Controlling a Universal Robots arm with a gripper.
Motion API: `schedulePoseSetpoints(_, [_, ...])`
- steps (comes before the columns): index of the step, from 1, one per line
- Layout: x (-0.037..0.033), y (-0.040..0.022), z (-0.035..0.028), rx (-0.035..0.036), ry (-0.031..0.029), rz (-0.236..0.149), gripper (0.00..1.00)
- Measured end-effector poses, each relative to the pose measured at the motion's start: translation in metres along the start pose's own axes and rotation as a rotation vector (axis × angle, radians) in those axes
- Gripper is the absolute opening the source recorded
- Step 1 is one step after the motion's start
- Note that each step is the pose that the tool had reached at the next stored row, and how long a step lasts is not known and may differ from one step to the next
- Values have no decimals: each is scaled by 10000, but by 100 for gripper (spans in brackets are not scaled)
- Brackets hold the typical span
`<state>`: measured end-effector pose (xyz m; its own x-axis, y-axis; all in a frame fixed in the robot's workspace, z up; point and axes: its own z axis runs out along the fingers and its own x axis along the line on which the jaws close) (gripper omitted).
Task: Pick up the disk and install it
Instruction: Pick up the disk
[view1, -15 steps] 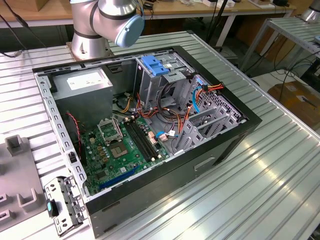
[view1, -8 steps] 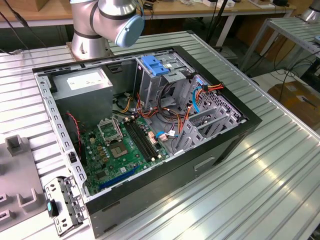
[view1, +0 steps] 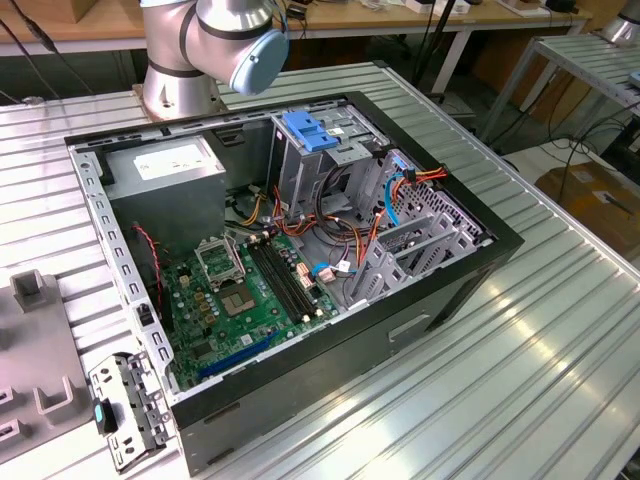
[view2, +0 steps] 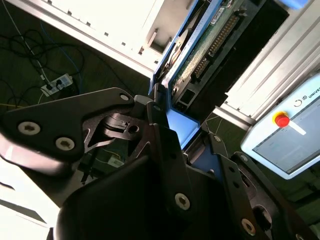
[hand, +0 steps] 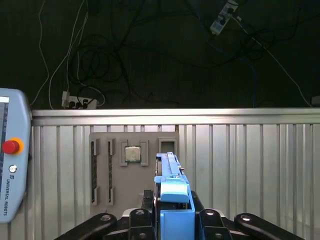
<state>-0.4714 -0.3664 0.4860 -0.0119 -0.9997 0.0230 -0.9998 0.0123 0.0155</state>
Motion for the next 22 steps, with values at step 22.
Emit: schedulePoseSetpoints(22, [5,4,-236,0,-4,0,37])
